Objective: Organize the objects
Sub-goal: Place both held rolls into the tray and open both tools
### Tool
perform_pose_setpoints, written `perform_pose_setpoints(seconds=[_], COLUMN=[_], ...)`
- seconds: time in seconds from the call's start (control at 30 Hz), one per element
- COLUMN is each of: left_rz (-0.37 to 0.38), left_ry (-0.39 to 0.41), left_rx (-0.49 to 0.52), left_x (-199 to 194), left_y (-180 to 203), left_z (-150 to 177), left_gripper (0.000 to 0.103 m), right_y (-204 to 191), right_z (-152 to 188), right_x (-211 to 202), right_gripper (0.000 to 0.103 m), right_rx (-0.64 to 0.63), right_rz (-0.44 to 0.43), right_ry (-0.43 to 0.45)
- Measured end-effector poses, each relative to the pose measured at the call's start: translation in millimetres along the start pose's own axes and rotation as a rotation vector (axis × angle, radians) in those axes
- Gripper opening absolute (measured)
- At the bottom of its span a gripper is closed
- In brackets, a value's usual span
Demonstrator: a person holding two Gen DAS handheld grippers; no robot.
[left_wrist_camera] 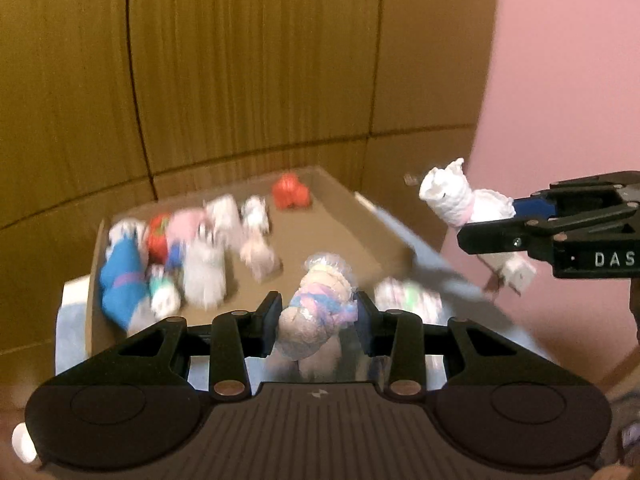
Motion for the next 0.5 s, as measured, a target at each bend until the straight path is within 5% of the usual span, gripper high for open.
perform_pose_setpoints(seconds=[0.2,0.5], left_rz=[-0.017,-0.027], left_ry=[-0.041,-0.142], left_rx=[-0.025,-0.015], left_x=[60.5,165.4], left_y=[-5.3,-0.9], left_z=[-44.6,-45.5], left_gripper=[0.046,0.046], right_y=[29.4,69.4], right_z=[-41.2,-37.6], right_x=[50.6,155.5], right_gripper=[0.028,0.028], right_rx=[0.015,0.023], right_rz=[0.012,0.058], right_ry=[-0.032,-0.187])
Point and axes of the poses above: each gripper's, at about its wrist camera, not at the fingertips, and x roughly the way its jaws point, y to its right, z to its underside, the point moved 9 cm from there along x, roughly the way its jaws point, and after that the axes turned 5 degrees about -z, right-handed, at the moved point
